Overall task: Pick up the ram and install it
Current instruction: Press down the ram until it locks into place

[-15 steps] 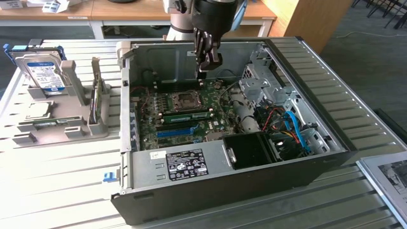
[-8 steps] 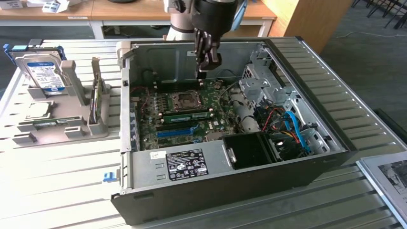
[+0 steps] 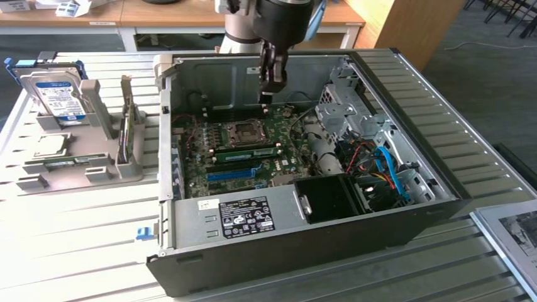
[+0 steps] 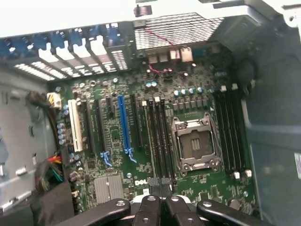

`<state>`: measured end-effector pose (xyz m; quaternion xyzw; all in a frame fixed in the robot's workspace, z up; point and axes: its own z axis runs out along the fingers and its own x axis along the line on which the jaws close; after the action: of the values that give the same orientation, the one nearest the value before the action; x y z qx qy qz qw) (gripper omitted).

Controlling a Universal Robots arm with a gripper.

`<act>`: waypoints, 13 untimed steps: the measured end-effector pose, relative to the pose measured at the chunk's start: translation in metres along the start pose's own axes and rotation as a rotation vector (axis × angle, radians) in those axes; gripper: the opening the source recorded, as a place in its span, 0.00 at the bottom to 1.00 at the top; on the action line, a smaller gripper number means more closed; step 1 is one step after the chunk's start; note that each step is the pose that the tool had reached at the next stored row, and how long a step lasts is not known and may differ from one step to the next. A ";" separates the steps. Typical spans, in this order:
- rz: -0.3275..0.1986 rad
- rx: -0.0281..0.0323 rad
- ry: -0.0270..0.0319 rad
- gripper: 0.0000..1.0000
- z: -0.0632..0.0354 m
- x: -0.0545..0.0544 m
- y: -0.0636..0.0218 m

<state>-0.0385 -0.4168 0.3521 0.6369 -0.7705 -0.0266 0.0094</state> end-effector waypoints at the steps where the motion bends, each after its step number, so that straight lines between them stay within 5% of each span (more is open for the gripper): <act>1: 0.017 0.0004 -0.0009 0.10 0.0000 0.000 0.0000; 13: 0.228 0.0044 -0.0120 0.10 0.0008 0.000 0.0000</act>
<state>-0.0386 -0.4168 0.3513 0.5450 -0.8379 -0.0274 0.0063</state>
